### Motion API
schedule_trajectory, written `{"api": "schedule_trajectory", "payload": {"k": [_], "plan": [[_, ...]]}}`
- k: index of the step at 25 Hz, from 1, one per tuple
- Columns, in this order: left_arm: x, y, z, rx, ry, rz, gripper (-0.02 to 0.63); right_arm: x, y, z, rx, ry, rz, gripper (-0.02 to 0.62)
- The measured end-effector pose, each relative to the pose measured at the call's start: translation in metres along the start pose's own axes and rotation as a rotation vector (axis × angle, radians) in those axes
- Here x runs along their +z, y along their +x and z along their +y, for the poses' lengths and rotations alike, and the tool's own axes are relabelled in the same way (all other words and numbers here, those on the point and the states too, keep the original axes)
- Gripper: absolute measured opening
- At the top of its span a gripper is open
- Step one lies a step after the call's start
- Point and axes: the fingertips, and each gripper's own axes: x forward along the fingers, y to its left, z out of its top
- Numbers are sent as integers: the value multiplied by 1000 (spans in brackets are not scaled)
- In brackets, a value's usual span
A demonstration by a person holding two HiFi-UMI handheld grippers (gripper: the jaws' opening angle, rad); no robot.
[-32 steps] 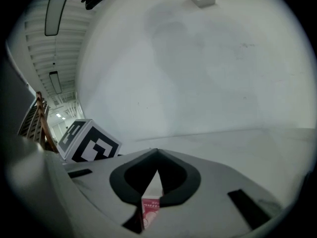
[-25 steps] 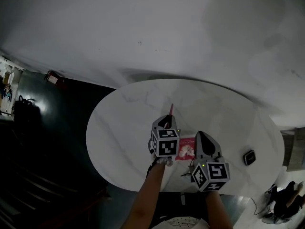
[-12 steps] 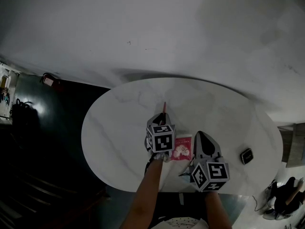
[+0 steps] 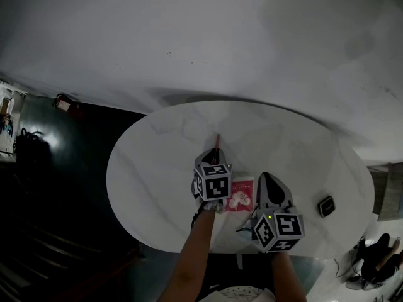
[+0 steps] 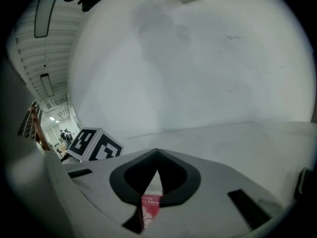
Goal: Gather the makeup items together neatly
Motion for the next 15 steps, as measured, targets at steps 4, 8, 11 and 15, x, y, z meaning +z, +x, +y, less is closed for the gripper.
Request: {"api": "schedule_trajectory", "payload": {"k": [4,8,11,15], "plan": [[0,0,0,-1,11,-7,89,-1,2,1,4,-1,5,3],[-1,-1,-1,-2,20,-15,91,-1,3,2,7,-4,7,3],[-1,0,-1,-5,10,-22,101,-1,5,3,7,-7,9,3],[-1,-1,-2,-4,6,-24,103,-1,5,2,7,-6,11,3]]}}
